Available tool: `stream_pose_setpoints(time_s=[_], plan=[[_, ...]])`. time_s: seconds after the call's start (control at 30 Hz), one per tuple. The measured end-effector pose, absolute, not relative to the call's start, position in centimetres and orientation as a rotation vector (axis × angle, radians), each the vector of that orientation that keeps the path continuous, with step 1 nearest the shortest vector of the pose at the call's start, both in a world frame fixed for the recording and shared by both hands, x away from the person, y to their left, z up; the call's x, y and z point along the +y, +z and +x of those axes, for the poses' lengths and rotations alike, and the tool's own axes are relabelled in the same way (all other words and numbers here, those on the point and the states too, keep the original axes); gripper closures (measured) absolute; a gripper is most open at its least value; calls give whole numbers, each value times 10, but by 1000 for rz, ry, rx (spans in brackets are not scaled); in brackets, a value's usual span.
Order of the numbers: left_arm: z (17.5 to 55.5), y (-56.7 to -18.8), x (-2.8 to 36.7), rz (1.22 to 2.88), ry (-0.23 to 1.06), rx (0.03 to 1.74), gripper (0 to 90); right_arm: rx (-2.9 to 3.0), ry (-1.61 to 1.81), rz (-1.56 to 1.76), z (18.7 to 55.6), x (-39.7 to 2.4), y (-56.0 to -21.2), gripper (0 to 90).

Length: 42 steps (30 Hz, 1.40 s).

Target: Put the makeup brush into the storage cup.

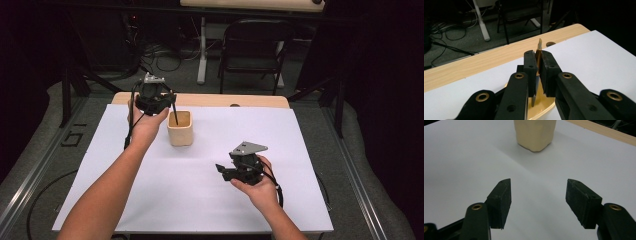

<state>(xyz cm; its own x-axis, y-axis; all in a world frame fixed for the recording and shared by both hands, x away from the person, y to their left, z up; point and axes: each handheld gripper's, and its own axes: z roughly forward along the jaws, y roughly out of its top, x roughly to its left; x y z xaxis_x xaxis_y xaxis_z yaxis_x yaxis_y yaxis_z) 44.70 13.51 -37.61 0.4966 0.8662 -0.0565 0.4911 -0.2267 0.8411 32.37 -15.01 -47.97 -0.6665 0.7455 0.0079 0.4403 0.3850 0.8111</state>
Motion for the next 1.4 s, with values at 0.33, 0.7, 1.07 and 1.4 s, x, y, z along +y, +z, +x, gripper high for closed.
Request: stream_pose_setpoints(time_s=[0.33,0.7,1.07,1.4], plan=[[453,-382,133,1899,552,1148,841,2293,1177,1033,323,-150,-480,369],[459,-394,129,1927,544,1171,841,2294,1179,1036,324,-150,-480,369],[464,-411,127,1951,529,1194,841,2296,1182,1036,324,-151,-481,369],[465,-424,125,1982,519,1204,841,2300,1173,1034,324,-151,-481,369]])
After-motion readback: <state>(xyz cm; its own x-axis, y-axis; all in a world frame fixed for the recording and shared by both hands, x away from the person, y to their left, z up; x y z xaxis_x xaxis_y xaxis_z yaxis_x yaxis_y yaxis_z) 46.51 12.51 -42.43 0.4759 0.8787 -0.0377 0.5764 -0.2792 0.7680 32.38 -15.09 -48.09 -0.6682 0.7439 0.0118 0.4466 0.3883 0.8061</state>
